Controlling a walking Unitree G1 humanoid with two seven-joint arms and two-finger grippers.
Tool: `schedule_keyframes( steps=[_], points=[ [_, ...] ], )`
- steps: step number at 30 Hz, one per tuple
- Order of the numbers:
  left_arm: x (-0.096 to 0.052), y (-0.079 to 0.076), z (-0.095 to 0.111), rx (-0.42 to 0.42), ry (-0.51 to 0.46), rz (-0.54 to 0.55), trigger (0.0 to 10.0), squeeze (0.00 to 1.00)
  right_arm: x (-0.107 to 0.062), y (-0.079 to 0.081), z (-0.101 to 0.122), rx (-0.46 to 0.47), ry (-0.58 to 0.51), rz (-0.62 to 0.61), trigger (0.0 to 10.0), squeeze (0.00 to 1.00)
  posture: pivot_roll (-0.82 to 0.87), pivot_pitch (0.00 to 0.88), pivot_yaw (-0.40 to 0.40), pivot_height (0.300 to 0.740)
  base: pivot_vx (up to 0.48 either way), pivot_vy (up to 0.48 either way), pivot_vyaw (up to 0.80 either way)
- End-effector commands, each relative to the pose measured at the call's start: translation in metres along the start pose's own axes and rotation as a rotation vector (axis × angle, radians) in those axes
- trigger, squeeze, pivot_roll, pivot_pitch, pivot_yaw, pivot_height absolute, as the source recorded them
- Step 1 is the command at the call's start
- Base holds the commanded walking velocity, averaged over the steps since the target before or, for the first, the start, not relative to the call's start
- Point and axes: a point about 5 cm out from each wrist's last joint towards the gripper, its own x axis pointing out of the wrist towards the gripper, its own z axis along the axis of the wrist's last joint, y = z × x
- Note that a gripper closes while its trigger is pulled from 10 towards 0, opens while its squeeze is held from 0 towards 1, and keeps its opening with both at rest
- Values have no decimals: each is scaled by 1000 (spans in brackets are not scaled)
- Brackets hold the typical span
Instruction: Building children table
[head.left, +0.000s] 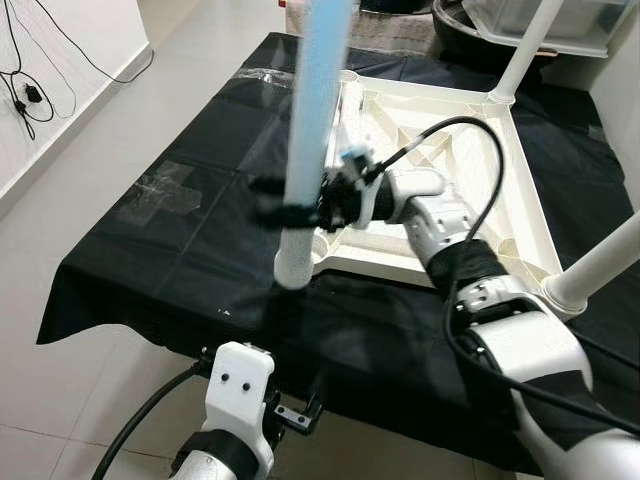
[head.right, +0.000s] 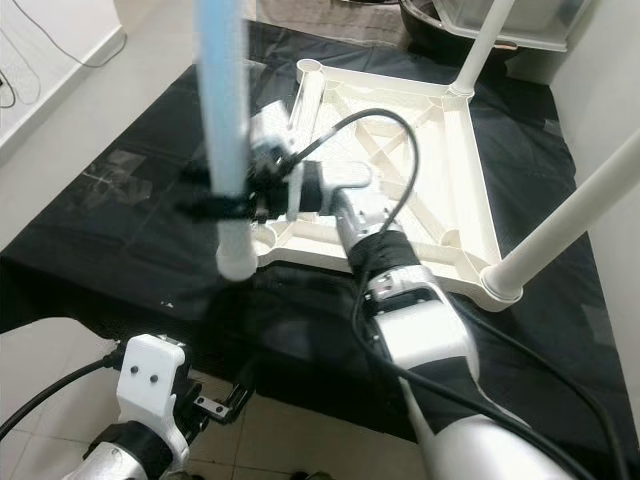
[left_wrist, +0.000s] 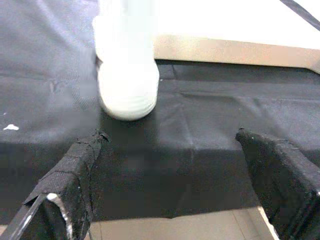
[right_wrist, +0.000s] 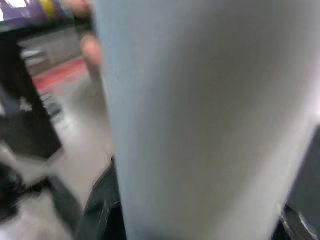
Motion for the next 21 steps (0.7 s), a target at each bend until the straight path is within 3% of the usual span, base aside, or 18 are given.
schedule_keyframes(
  steps=[1,7,8,9,11,12,13,16,17,19,21],
  points=[
    [0,-2,-6,-3,34,1,10000,0,8,5,-19,77,58,42,10000,0,249,222,-139,740,0,0,0],
    [0,-3,-5,-1,34,4,10000,0,12,-3,-3,86,-72,-18,10000,0,258,214,-142,740,0,0,0],
    [0,-3,-5,0,34,4,10000,0,7,-8,15,93,-170,-40,10000,0,254,209,-141,740,0,0,0],
    [0,-3,-5,0,34,4,10000,0,7,-8,15,93,-170,-40,10000,0,254,209,-141,740,0,0,0],
    [1,-4,-6,0,34,0,10000,0,-7,-15,54,93,-391,-34,10000,0,250,204,-143,740,0,0,0],
    [1,-4,-6,0,34,0,10000,0,-7,-15,54,93,-391,-34,10000,0,250,204,-143,740,0,0,0],
    [1,-4,-6,0,35,-1,10000,0,-13,-18,71,88,-498,-52,10000,0,248,203,-143,740,0,0,0],
    [1,-4,-6,-1,36,-2,10000,0,-18,-20,82,80,-564,-78,10000,0,248,203,-143,740,0,0,0],
    [2,-4,-7,-1,36,-4,10000,0,-22,-26,89,73,-606,-175,10000,0,246,201,-141,740,0,0,0],
    [2,-4,-7,-1,36,-4,10000,0,-22,-26,89,73,-606,-175,10000,0,246,201,-141,740,0,0,0],
    [3,-3,-7,0,37,-6,10000,0,-33,-37,87,33,-585,-432,10000,0,253,203,-143,740,0,0,0]
  ],
)
